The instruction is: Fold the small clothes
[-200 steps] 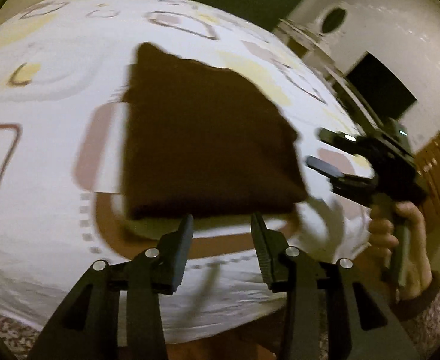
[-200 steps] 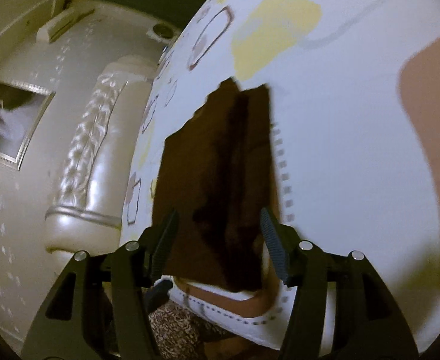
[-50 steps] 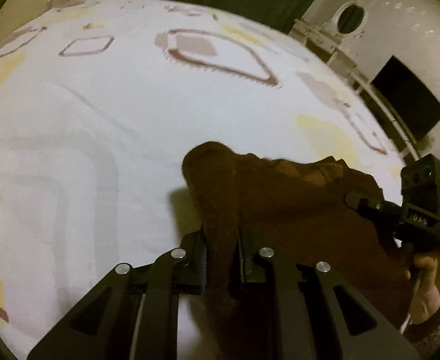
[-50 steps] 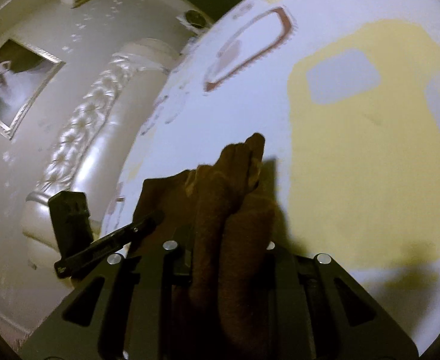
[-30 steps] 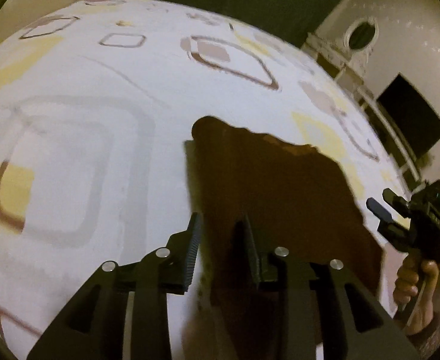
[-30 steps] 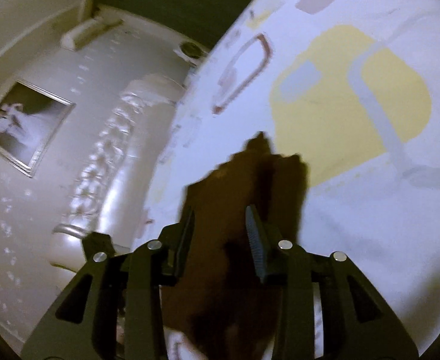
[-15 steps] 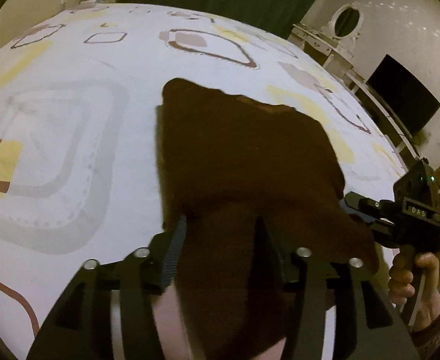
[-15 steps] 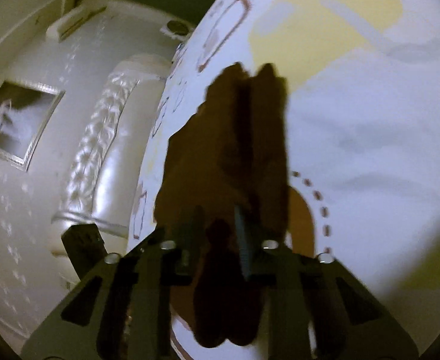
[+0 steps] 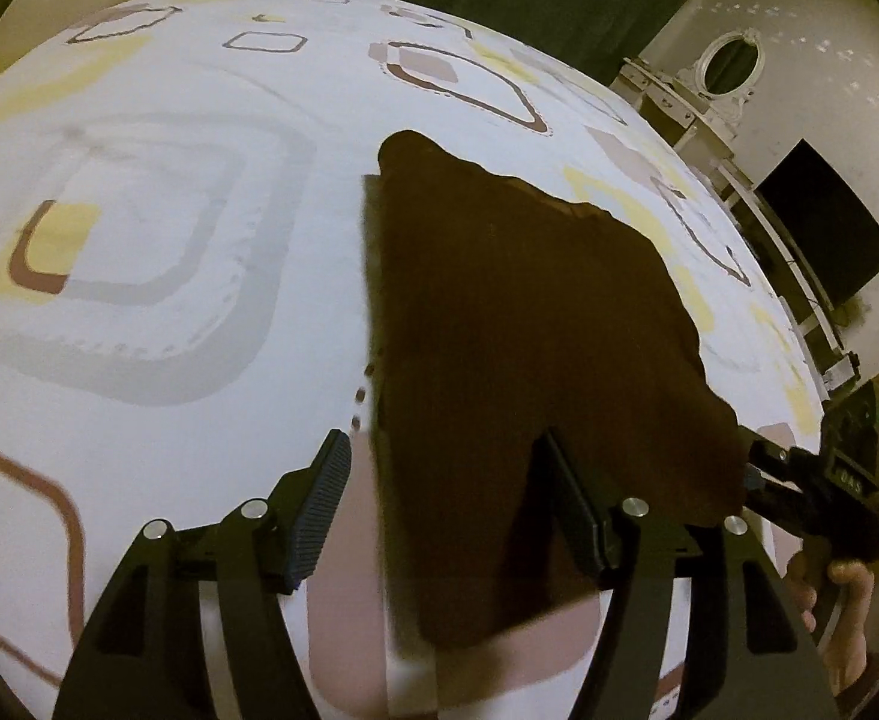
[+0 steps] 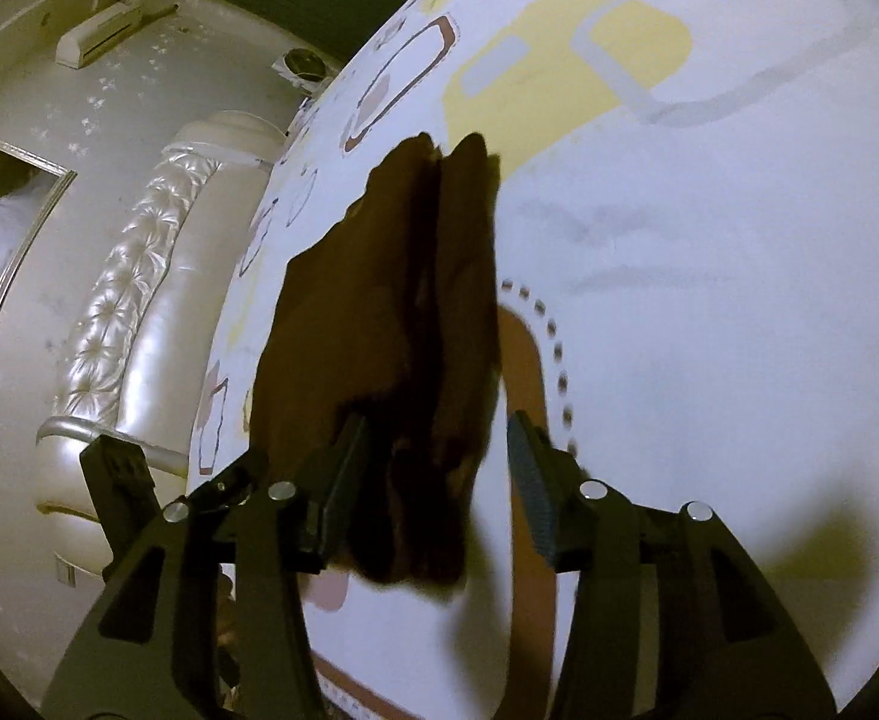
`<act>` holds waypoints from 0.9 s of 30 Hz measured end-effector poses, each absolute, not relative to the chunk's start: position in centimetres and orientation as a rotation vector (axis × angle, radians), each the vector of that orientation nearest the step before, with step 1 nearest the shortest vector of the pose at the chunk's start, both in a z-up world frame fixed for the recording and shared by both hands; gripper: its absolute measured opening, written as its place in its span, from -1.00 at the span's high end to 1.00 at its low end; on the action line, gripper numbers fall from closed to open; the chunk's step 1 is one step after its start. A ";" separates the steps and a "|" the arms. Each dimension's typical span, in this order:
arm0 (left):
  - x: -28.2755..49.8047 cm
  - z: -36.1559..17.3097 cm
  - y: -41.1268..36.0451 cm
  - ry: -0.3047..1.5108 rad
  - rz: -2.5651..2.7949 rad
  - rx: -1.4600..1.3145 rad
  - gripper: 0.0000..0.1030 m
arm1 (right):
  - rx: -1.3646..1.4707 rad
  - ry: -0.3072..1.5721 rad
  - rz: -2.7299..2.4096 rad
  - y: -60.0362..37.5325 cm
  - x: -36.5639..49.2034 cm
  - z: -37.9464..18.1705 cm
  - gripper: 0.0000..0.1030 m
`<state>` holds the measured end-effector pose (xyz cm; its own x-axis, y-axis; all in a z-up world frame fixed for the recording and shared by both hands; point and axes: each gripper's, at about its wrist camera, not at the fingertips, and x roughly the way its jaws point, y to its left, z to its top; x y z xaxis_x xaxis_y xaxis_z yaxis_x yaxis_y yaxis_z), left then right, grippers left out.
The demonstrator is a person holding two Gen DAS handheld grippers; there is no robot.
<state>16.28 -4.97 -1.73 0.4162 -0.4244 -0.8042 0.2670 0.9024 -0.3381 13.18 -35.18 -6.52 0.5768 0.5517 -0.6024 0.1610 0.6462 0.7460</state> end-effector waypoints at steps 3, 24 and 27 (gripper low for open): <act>14.7 -0.9 -5.0 1.038 -0.428 -0.137 -0.26 | 0.841 0.962 0.254 -34.3 11.7 -6.3 0.06; 5.1 2.4 -3.9 0.893 -0.271 -0.023 -0.57 | 0.480 0.937 0.058 -27.5 4.7 -1.8 -0.44; 4.2 2.6 -3.9 0.884 -0.262 -0.009 -0.59 | 0.435 0.934 0.033 -26.7 4.2 -1.3 -0.58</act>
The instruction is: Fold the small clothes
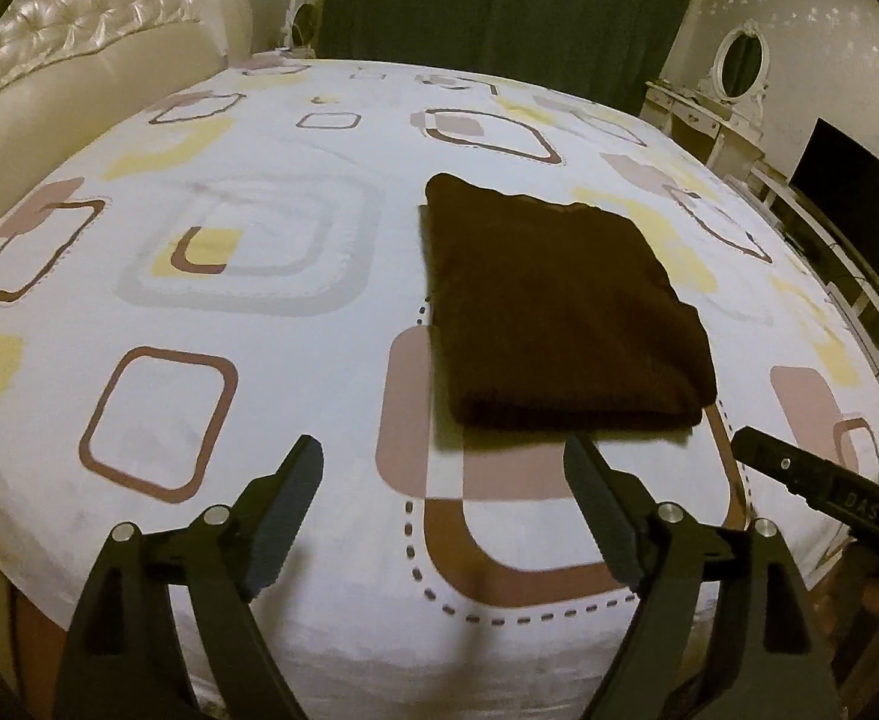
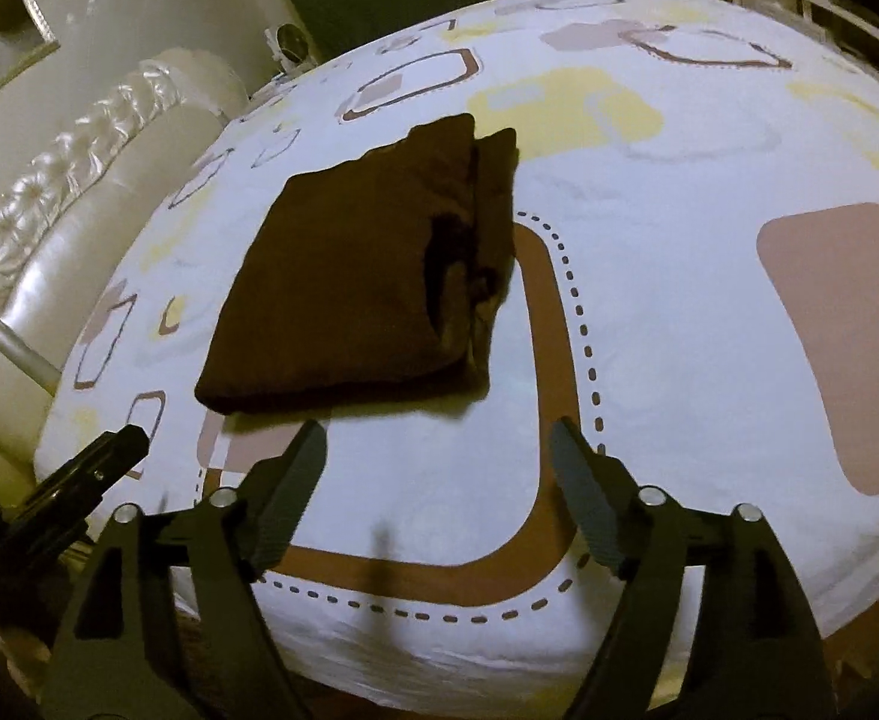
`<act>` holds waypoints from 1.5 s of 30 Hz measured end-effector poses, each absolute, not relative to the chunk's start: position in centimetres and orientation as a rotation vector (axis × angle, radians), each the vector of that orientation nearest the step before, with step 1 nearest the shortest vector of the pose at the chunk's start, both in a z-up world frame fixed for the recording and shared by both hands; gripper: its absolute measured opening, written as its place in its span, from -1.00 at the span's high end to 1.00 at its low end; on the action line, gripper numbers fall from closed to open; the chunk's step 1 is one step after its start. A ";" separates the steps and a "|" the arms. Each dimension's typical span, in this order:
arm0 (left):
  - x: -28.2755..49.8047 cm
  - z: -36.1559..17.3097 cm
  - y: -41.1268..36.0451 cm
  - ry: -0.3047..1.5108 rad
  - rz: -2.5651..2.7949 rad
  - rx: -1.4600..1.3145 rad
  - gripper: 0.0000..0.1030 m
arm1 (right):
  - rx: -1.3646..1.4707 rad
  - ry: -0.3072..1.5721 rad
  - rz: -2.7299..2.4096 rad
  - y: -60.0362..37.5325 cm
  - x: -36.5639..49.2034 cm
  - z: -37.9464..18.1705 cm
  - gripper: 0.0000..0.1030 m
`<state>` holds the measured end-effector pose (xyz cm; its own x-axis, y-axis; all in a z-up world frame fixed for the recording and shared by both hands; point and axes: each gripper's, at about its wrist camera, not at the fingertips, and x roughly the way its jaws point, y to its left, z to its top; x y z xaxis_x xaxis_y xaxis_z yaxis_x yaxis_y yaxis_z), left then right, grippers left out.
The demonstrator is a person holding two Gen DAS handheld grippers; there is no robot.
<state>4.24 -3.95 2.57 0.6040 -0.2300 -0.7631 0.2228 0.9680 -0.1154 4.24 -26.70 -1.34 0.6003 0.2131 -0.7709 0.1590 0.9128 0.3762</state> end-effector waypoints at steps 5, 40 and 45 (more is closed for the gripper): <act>3.1 3.5 -4.1 0.862 -0.248 0.021 -0.62 | 0.380 0.947 0.002 -26.3 3.5 -1.3 -0.70; 2.1 3.2 -4.1 0.886 -0.203 0.057 -0.63 | 0.301 0.972 -0.006 -24.6 2.8 -1.9 -0.76; 2.1 3.2 -4.2 0.887 -0.206 0.060 -0.63 | 0.297 0.974 -0.003 -24.5 2.7 -1.9 -0.76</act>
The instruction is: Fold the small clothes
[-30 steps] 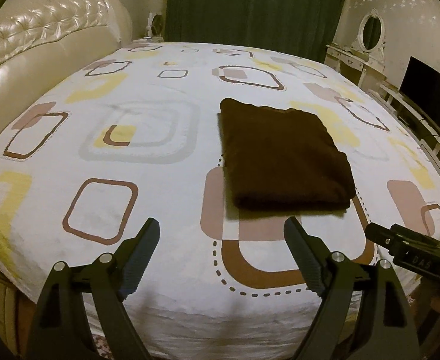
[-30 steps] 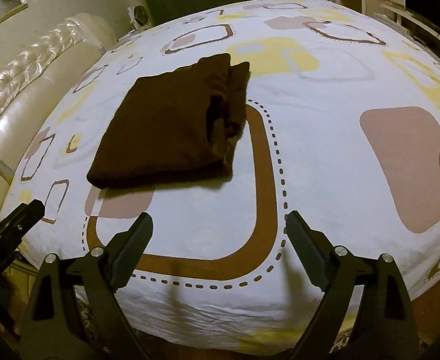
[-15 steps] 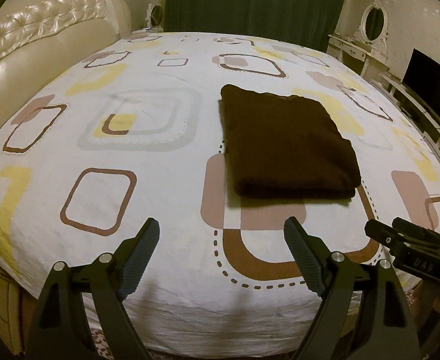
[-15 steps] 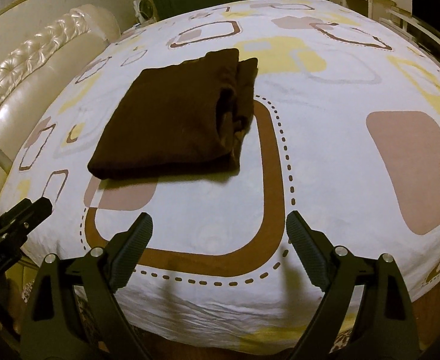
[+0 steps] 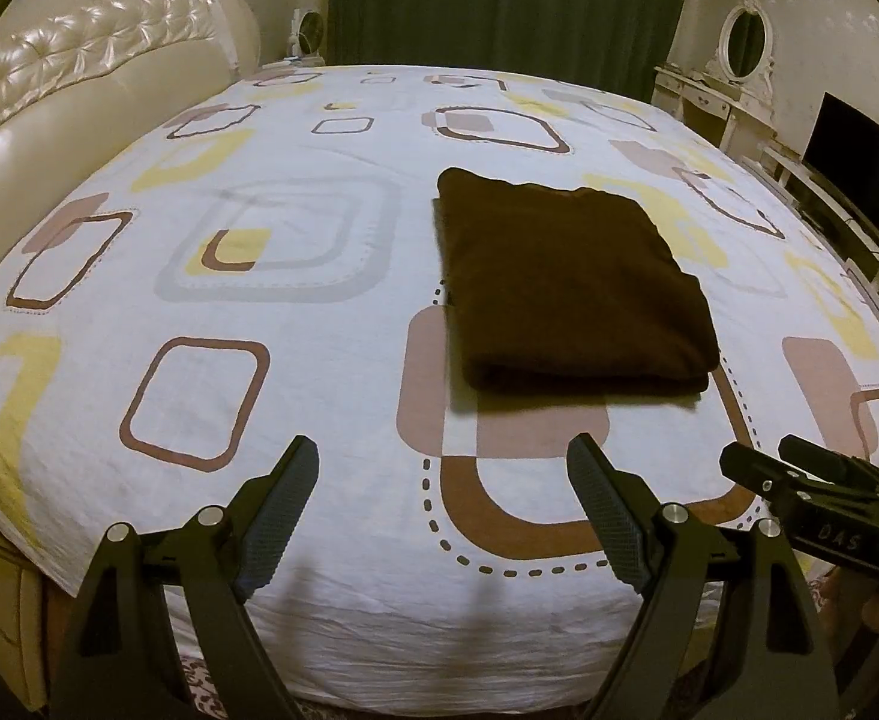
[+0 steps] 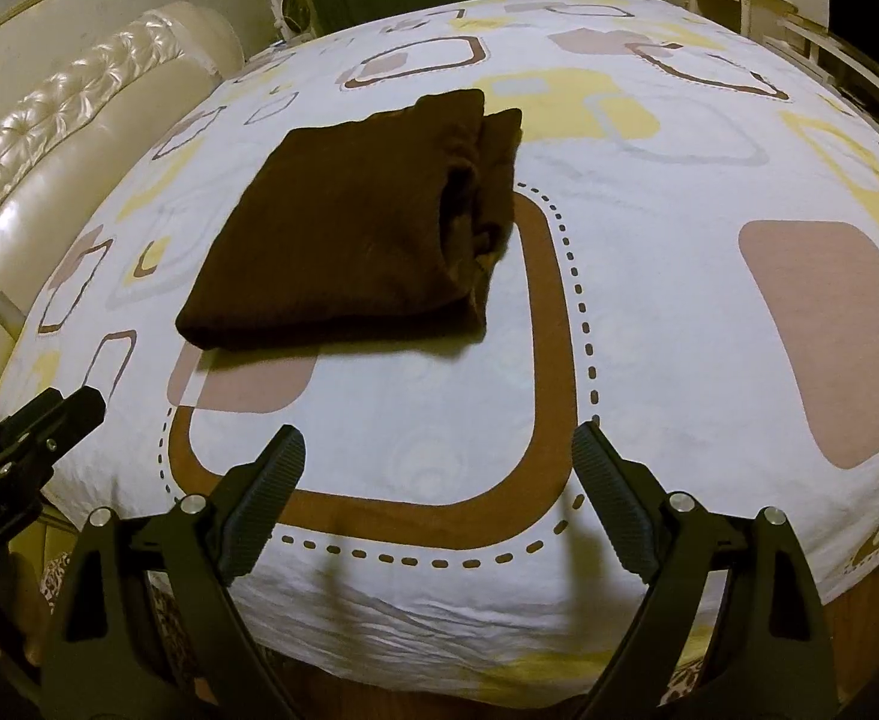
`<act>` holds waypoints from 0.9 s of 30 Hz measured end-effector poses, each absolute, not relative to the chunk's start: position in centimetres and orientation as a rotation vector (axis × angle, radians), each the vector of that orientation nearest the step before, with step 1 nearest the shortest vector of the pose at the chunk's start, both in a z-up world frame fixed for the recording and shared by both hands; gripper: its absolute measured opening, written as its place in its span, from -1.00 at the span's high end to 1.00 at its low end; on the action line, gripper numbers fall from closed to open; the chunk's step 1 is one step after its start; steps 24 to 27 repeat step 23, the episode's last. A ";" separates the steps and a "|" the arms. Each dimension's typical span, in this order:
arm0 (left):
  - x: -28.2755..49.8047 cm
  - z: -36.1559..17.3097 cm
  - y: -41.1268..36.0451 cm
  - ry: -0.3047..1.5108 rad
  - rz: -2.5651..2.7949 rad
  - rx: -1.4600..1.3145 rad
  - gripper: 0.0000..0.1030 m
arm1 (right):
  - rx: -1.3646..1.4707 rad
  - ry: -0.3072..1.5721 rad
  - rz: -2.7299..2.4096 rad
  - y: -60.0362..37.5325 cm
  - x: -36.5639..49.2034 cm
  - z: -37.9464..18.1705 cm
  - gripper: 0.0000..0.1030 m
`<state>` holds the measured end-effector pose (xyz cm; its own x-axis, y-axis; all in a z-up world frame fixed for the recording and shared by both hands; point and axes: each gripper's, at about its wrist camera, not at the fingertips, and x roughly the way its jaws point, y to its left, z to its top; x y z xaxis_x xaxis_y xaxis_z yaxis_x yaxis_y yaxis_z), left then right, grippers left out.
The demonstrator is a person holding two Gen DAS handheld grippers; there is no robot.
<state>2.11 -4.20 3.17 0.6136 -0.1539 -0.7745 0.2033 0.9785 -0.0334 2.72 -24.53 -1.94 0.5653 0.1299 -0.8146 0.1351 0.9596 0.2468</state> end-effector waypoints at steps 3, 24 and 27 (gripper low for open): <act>2.1 3.2 -4.2 0.884 -0.205 0.061 -0.63 | 0.294 0.975 -0.003 -24.5 2.7 -2.0 -0.76; 15.8 7.7 4.2 0.730 -0.017 -0.038 -0.73 | 0.360 0.907 0.000 -29.4 8.1 0.2 -0.81; 15.8 7.7 4.2 0.730 -0.017 -0.038 -0.73 | 0.360 0.907 0.000 -29.4 8.1 0.2 -0.81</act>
